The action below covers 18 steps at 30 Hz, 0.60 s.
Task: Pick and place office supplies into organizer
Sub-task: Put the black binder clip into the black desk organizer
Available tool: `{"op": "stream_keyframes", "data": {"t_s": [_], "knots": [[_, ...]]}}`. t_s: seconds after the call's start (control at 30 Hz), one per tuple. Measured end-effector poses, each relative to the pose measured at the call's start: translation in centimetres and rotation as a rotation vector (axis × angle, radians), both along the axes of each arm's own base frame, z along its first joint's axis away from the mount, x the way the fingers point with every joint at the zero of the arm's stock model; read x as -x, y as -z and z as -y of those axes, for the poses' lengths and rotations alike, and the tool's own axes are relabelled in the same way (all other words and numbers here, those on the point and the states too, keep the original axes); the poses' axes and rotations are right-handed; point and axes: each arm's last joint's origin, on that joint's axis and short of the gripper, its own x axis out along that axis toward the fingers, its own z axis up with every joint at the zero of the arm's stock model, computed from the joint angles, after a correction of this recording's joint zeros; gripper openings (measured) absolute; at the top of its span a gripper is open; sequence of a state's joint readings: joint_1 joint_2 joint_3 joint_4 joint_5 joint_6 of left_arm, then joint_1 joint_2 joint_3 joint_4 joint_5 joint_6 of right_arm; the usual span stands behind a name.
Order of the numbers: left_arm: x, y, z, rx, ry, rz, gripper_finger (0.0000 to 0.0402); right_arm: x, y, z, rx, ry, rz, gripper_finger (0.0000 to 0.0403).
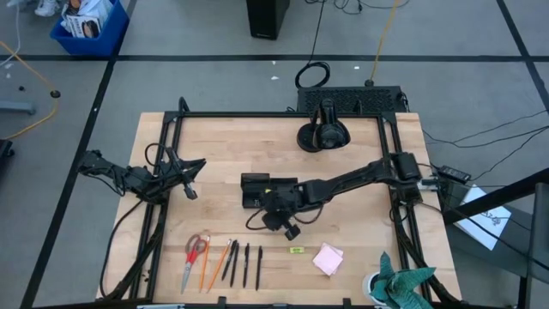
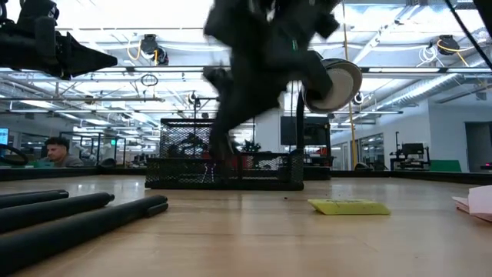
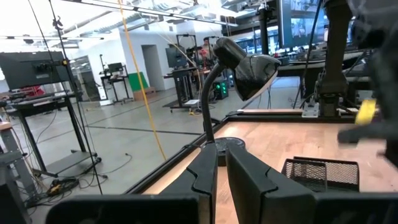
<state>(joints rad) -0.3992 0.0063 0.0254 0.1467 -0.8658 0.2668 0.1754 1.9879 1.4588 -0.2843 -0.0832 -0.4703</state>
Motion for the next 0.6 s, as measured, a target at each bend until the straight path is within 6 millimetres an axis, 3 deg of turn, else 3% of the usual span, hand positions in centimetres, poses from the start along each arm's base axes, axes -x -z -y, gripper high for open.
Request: {"op": "stream_keyframes", "data": {"t_s": [0.13,0.33,0.43,0.6], "knots": [[0.0,0.0,0.0,0.0,0.0,0.0,0.0042,-0.2,-2.1,-1.3,0.066,0.13,0.153,0.0001],[0.0,0.0,0.0,0.005,0.001,0.002,0.0042,-0.4,-3.2,-3.4,0.16,0.237,0.314,0.0001],[0.0,0.0,0.0,0.008,0.001,0.007,0.0042,-0.8,-2.9,-3.5,0.153,0.32,0.387,0.0001],[0.0,0.0,0.0,0.013,0.002,0.011,0.0042,-0.5,-1.2,-2.0,0.105,0.382,0.433,0.0001]]}}
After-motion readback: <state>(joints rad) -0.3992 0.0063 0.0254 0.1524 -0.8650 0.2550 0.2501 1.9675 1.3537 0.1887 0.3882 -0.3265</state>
